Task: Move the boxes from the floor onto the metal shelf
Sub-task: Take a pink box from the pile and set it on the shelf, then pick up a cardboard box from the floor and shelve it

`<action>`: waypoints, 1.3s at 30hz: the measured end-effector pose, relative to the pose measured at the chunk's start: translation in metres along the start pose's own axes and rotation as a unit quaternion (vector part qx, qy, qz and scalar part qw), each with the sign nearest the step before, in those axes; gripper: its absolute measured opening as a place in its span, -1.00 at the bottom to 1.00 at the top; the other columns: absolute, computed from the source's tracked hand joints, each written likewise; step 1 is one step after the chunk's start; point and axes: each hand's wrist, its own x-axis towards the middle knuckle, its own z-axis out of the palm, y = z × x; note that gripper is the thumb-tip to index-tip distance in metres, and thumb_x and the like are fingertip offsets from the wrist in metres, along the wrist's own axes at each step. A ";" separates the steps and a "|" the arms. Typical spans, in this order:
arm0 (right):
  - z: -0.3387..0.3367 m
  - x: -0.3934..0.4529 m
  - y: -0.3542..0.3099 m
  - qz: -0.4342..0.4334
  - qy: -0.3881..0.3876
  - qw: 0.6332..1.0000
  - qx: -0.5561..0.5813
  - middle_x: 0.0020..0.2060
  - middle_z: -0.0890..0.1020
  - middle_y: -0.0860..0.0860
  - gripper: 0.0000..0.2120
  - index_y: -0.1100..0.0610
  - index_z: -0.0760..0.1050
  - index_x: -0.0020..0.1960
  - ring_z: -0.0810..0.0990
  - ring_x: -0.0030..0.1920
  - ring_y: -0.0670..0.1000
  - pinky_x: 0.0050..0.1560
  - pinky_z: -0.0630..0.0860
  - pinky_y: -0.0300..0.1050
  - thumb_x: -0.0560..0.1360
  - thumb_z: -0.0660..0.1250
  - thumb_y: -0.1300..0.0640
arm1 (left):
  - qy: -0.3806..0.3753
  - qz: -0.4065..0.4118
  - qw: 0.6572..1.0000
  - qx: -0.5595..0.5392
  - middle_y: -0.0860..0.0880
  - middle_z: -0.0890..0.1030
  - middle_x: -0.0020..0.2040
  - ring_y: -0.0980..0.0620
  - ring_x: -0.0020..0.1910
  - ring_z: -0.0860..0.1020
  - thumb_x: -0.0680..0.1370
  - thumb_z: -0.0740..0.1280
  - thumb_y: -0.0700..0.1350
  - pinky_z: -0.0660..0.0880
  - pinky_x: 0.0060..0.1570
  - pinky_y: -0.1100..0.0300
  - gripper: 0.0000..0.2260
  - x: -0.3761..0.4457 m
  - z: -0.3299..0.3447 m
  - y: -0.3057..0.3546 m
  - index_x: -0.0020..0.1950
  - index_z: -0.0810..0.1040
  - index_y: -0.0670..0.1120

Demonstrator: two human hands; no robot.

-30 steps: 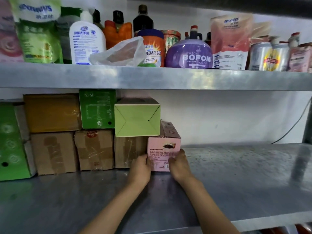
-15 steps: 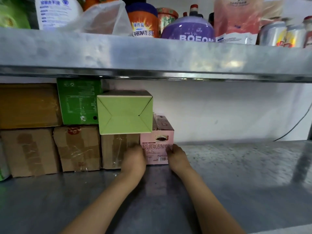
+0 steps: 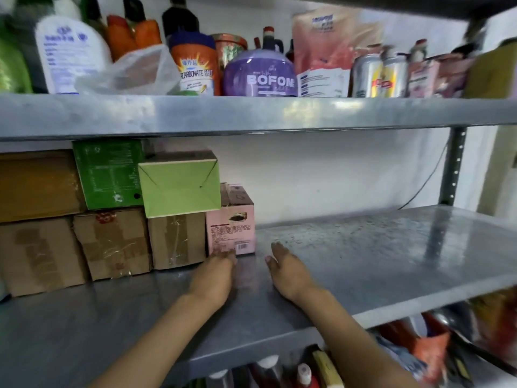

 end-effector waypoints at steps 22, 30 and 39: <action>-0.099 -0.325 0.162 0.089 0.130 0.962 -0.224 0.58 0.02 0.05 -0.42 0.14 0.01 0.59 -0.06 0.58 -0.02 0.45 -0.34 -0.22 0.63 -0.17 -0.08 | 0.021 0.362 0.931 -0.035 -0.16 0.29 0.48 -0.08 0.50 0.19 0.61 -0.08 -0.01 0.16 0.46 0.04 -0.48 -0.143 0.091 0.245 0.46 0.28 -0.27; -0.058 -0.425 0.245 0.207 0.105 0.954 -0.192 0.54 0.19 0.13 -0.38 0.20 0.14 0.55 0.13 0.55 0.08 0.48 -0.25 -0.11 0.59 -0.12 -0.07 | -0.058 0.401 0.909 -0.097 -0.04 0.10 0.55 0.06 0.54 -0.02 0.59 -0.23 0.09 -0.07 0.47 0.15 -0.41 -0.208 0.184 0.314 0.55 0.10 -0.15; 0.003 -0.537 0.303 0.374 0.091 0.917 -0.106 0.58 0.04 0.09 -0.44 0.17 0.01 0.59 -0.03 0.58 0.03 0.53 -0.17 -0.13 0.66 0.03 -0.01 | -0.208 0.409 0.880 -0.121 -0.05 0.03 0.57 0.09 0.53 -0.13 0.62 -0.25 0.09 -0.18 0.44 0.23 -0.43 -0.299 0.296 0.342 0.56 0.00 -0.16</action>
